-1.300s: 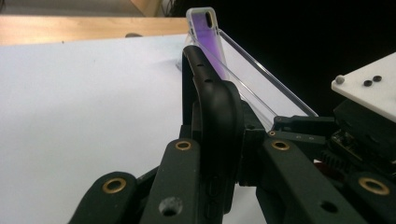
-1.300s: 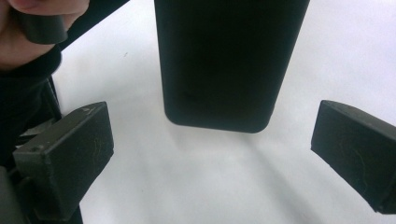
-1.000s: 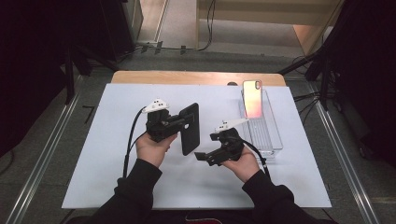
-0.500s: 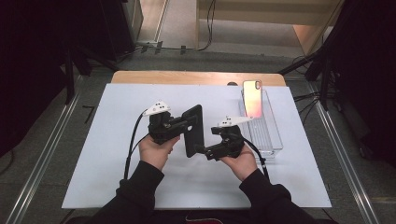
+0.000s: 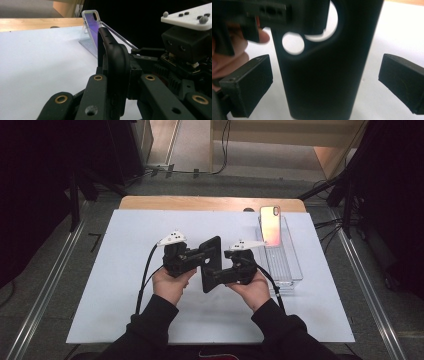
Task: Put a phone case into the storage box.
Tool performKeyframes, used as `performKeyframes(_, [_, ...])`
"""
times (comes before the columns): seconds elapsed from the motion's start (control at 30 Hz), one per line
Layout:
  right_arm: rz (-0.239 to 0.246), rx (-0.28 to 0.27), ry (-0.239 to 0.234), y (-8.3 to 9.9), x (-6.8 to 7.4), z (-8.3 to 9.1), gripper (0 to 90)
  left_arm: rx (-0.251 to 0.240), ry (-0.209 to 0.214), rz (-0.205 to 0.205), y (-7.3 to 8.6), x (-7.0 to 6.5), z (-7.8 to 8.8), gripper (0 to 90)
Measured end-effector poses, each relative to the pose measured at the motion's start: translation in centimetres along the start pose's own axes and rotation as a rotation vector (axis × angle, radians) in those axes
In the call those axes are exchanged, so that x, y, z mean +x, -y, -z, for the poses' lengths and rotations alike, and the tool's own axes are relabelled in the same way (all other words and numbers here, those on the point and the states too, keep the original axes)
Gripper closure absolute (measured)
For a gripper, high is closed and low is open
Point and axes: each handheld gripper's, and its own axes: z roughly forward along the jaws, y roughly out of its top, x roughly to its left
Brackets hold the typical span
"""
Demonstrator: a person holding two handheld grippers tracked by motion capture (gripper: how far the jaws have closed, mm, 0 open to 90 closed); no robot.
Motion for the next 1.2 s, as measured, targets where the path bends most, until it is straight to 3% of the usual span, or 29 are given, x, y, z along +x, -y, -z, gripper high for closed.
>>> performKeyframes(0.23, [-0.001, -0.01, 0.022, -0.54, 0.28, -0.81, 0.0, 0.002, 0.004, -0.005, 0.08, -0.33, -0.11, 82.1])
performKeyframes(0.3, [-0.007, -0.018, -0.008, -0.57, 0.29, -0.92, 10.6, -0.002, 0.008, -0.005, 0.03, -0.24, -0.04, 82.0])
performKeyframes(0.57, [0.004, -0.02, 0.0, -0.76, 0.49, -0.85, 12.4, 0.006, 0.017, 0.011, -0.13, -0.16, 0.1, 81.3])
performKeyframes(0.67, [0.009, -0.023, 0.002, -0.8, 0.52, -0.77, 12.4, 0.007, 0.042, 0.024, -0.23, -0.3, 0.15, 74.3])
performKeyframes(0.87, [0.019, -0.01, 0.014, -0.73, 0.54, -0.83, 12.4, 0.041, 0.032, 0.025, -0.32, -0.99, -0.04, 58.7])
performKeyframes(1.2, [0.033, -0.01, 0.023, -0.7, 0.68, -0.8, 12.5, 0.064, 0.046, 0.043, -0.5, -0.74, 0.04, 50.0])
